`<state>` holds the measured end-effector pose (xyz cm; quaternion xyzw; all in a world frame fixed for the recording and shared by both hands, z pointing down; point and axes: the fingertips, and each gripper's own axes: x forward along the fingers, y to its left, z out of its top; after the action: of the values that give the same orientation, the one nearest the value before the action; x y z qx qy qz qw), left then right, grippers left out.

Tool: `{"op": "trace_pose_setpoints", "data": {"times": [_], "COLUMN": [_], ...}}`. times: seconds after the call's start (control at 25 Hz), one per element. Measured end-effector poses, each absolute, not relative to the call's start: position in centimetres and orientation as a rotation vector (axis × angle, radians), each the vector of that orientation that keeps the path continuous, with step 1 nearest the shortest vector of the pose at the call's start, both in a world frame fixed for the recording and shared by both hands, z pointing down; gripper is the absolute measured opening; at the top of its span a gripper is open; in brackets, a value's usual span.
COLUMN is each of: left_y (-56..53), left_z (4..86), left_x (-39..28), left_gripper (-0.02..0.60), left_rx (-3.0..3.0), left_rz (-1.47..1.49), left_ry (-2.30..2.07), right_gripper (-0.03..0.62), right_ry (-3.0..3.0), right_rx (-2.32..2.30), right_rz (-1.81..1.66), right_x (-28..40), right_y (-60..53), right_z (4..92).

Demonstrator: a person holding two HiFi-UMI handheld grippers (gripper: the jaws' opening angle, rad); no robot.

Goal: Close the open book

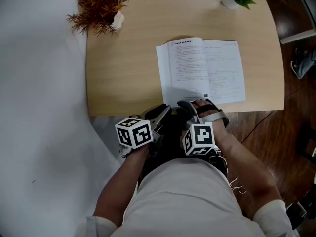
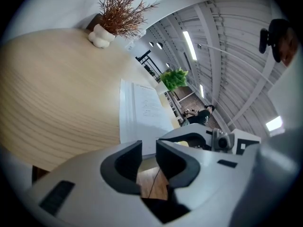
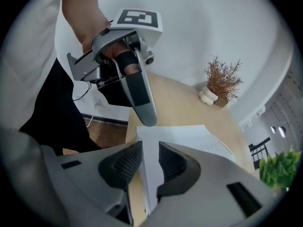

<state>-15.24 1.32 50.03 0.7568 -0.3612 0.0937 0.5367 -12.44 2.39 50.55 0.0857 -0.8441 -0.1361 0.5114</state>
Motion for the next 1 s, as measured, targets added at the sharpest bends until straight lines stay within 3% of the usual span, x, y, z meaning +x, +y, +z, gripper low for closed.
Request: {"op": "trace_pose_setpoints", "data": {"times": [0.4, 0.64, 1.0], "left_y": [1.7, 2.0, 2.0], "left_z": [49.9, 49.9, 49.7], "left_x": [-15.6, -15.8, -15.5], "left_gripper": [0.067, 0.067, 0.067], "left_rx": [1.807, 1.810, 1.819], "left_rz": [0.214, 0.218, 0.221], "left_ry": [-0.858, -0.853, -0.841], "right_gripper": [0.086, 0.020, 0.002], "right_ry": [-1.930, -1.964, -2.024], "right_rx": [0.176, 0.205, 0.303], "right_rz": [-0.387, -0.349, -0.300], "right_x": [-12.4, -12.6, -12.6], "right_y": [1.9, 2.6, 2.2], "right_z": [51.5, 51.0, 49.4]}}
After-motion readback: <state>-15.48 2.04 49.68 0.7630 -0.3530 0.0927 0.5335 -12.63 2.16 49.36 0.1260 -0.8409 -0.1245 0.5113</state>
